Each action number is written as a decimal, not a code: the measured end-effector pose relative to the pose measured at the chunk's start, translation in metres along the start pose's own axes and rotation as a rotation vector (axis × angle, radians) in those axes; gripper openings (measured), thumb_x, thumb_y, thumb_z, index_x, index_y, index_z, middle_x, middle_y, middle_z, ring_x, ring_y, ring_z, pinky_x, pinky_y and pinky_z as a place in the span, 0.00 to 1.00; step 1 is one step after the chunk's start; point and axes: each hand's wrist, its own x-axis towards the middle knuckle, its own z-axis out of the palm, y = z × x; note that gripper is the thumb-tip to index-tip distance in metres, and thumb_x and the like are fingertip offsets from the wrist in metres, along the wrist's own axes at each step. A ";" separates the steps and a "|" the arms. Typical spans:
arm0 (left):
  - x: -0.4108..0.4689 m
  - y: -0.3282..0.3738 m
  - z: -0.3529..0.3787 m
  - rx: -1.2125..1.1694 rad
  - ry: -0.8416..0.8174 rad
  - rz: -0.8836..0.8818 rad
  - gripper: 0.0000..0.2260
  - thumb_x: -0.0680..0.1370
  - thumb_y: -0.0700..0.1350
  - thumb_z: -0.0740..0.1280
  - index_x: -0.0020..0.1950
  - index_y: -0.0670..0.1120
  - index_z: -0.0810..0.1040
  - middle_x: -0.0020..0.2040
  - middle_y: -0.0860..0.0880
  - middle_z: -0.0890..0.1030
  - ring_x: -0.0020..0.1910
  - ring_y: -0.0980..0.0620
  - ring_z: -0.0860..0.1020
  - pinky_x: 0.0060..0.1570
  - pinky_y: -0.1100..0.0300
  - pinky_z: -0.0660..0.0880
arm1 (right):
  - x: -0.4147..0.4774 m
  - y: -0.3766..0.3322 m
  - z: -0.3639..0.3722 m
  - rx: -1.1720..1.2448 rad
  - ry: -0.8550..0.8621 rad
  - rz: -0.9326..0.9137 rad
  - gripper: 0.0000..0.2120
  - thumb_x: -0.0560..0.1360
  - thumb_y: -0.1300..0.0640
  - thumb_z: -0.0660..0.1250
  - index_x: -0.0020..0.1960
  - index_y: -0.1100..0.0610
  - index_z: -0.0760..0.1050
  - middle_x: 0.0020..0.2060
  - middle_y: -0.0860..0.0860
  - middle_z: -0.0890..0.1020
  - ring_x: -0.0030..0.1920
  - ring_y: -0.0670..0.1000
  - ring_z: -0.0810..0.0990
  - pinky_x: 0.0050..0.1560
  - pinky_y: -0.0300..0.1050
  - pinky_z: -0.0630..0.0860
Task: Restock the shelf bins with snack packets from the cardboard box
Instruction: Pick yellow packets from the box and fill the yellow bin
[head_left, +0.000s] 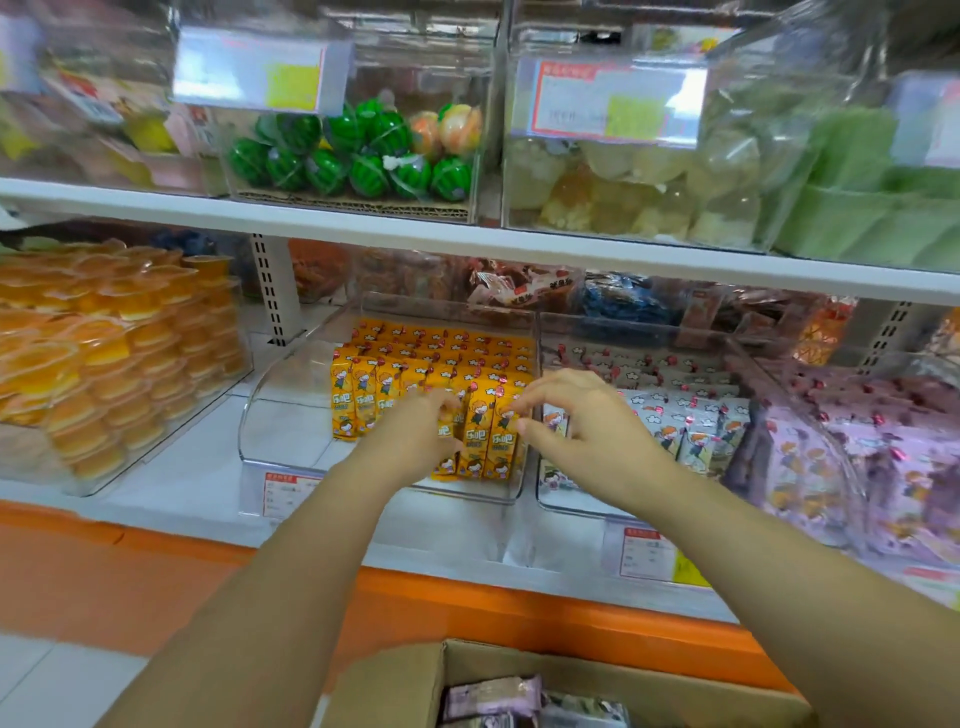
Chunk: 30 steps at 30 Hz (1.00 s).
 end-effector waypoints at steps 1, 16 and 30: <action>0.001 0.001 0.000 -0.019 0.015 -0.012 0.23 0.76 0.45 0.69 0.70 0.49 0.69 0.67 0.46 0.68 0.60 0.48 0.73 0.58 0.57 0.70 | -0.001 0.000 -0.001 0.000 -0.005 0.008 0.09 0.77 0.51 0.65 0.55 0.49 0.79 0.55 0.44 0.77 0.59 0.44 0.68 0.55 0.34 0.59; 0.038 0.008 0.016 0.039 0.158 -0.108 0.22 0.74 0.46 0.71 0.63 0.46 0.65 0.57 0.46 0.74 0.45 0.49 0.72 0.39 0.57 0.68 | 0.002 0.007 0.022 0.080 -0.026 0.169 0.21 0.79 0.47 0.58 0.72 0.46 0.63 0.76 0.42 0.53 0.74 0.44 0.56 0.70 0.42 0.57; 0.034 0.001 0.011 -0.008 0.173 -0.063 0.25 0.71 0.45 0.75 0.61 0.47 0.65 0.60 0.45 0.74 0.52 0.47 0.75 0.47 0.53 0.74 | -0.001 0.006 0.023 0.130 -0.023 0.172 0.22 0.79 0.47 0.58 0.72 0.44 0.63 0.76 0.41 0.52 0.74 0.43 0.53 0.68 0.38 0.55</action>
